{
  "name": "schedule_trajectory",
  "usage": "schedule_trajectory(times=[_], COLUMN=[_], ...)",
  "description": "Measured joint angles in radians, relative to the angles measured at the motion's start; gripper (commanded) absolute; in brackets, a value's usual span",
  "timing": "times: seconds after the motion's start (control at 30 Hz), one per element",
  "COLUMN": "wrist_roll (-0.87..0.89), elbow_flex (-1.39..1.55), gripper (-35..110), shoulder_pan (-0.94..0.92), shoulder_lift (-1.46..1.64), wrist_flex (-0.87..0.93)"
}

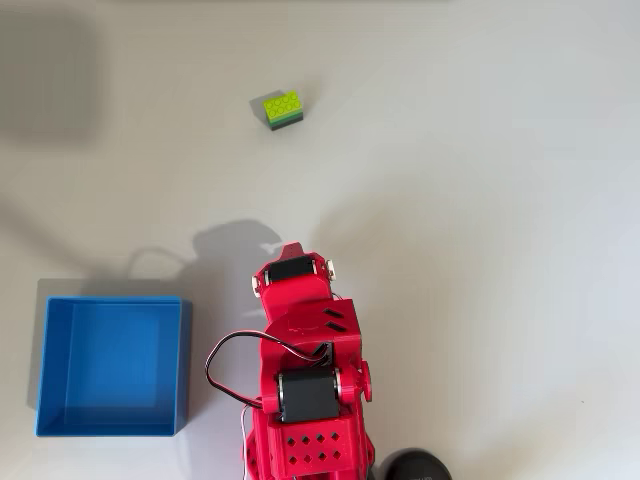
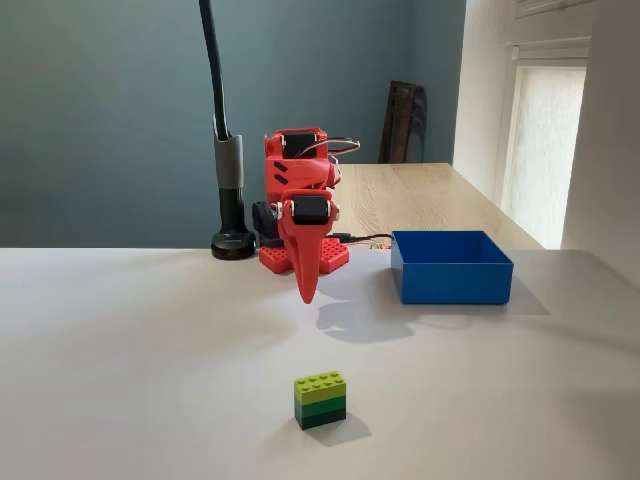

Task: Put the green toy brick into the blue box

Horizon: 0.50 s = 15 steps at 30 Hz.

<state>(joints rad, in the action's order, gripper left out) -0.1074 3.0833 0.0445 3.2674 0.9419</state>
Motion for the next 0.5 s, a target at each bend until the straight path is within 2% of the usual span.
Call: schedule_trajectory(times=[0.5], wrist_roll=[0.051], elbow_flex=[0.000], gripper=[0], shoulder_pan=[-0.020], shoulder_lift=[0.000], wrist_flex=[0.000])
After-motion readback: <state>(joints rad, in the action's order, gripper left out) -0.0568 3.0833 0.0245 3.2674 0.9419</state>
